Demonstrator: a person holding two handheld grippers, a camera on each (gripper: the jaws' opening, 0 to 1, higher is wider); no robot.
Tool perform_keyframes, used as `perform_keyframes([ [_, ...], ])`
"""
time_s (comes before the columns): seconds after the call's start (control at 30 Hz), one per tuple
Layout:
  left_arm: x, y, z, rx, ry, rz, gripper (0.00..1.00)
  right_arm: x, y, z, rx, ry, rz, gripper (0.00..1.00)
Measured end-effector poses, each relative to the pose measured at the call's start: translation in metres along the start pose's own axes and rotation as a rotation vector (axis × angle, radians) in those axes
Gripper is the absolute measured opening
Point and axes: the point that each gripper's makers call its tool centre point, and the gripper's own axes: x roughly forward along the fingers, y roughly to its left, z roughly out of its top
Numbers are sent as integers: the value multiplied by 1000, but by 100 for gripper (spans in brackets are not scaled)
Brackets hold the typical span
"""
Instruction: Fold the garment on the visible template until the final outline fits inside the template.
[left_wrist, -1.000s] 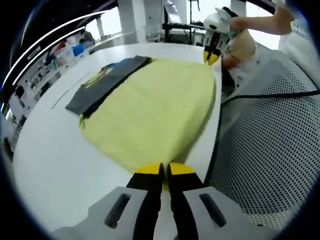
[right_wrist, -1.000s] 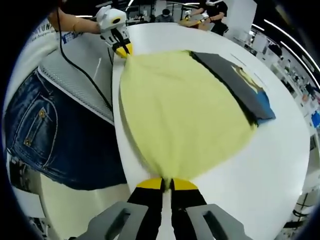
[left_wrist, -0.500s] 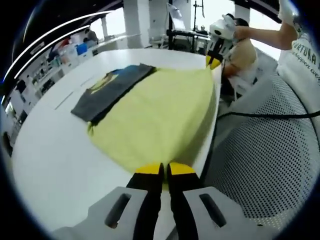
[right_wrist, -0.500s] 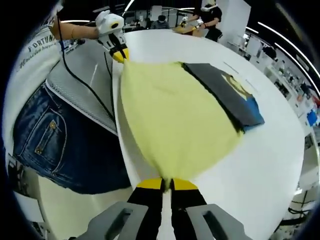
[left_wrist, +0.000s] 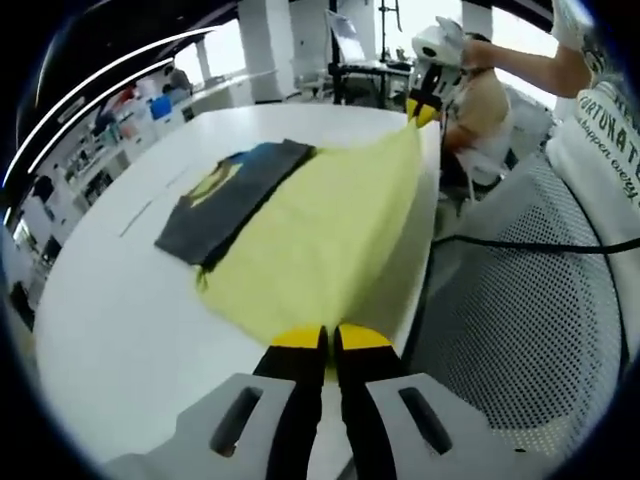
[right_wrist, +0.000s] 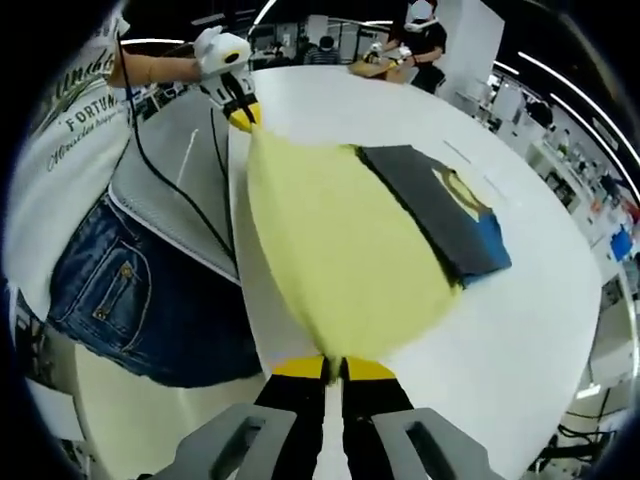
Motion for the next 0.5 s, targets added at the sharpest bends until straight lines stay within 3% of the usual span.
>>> perform_keyframes([
  [0.5, -26, -3, 12, -9, 13, -25, 1, -21, 4, 11, -47, 11, 14, 0],
])
